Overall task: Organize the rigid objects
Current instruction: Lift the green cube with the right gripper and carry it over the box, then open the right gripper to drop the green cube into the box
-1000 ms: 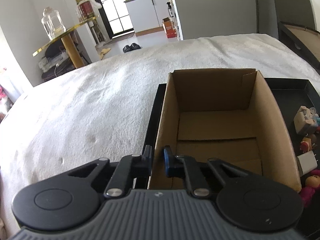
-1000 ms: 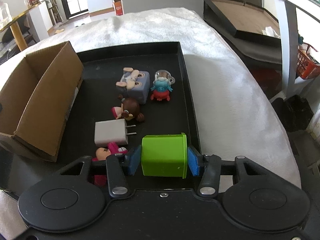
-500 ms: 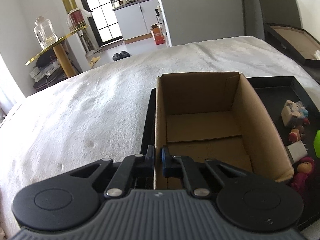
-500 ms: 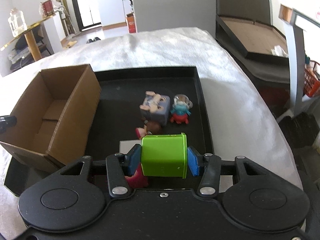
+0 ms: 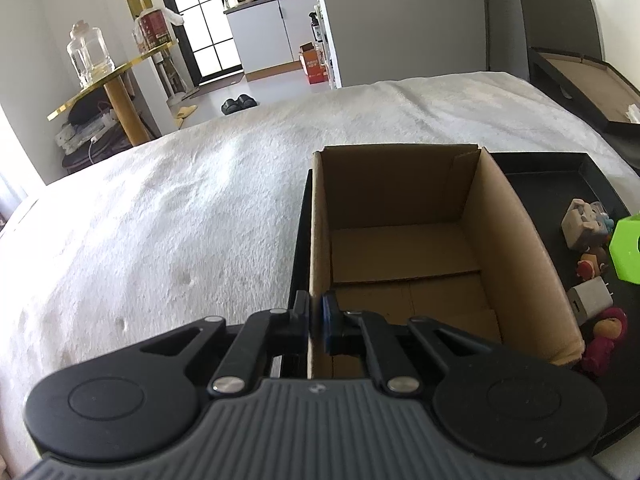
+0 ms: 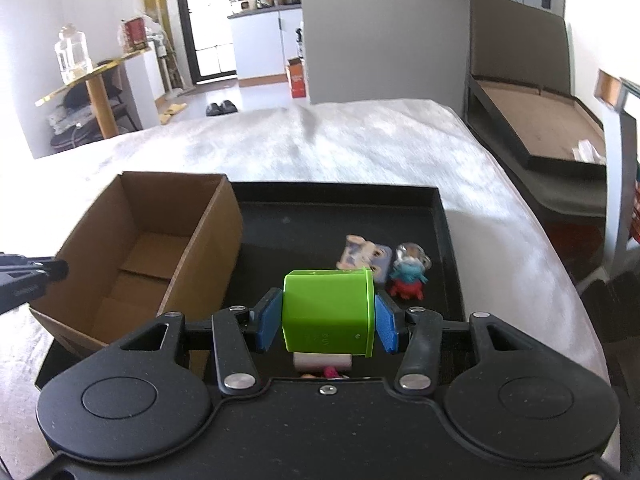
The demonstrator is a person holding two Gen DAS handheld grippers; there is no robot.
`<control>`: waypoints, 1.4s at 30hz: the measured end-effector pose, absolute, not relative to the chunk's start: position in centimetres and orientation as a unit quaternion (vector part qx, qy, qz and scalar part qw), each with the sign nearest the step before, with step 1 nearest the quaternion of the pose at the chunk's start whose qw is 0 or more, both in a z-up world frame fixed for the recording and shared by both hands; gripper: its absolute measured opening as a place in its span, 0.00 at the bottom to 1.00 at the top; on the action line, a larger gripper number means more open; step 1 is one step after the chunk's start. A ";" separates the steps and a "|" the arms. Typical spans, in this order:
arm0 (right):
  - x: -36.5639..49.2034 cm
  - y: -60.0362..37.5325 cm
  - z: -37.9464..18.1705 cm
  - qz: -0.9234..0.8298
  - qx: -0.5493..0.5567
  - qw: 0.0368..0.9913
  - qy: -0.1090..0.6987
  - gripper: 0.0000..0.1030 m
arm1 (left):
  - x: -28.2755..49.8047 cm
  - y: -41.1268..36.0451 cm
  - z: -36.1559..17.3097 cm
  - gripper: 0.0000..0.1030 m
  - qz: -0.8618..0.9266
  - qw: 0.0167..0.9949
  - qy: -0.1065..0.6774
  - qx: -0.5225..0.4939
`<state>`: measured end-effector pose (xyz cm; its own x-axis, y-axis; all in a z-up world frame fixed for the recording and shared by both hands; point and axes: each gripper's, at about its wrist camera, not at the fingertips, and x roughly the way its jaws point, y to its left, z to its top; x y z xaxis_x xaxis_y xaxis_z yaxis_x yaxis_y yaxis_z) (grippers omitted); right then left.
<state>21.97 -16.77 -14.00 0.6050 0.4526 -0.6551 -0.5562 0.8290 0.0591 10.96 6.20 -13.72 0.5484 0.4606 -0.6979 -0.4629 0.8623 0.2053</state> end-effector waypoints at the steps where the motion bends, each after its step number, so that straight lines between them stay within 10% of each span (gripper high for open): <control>1: 21.9 -16.6 -13.9 0.286 -0.076 0.893 0.339 0.47 | 11.0 6.3 -13.7 0.06 0.263 0.880 0.396 -0.004; 42: 19.9 -4.7 -11.1 0.439 -0.128 0.846 0.273 0.47 | 10.7 8.3 -14.1 0.06 0.258 0.883 0.391 -0.036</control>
<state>19.93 -4.69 -11.05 0.4650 0.6730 -0.5752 -0.8131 0.5817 0.0232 10.72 8.30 -14.12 0.5607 0.4268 -0.7096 -0.4839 0.8642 0.1375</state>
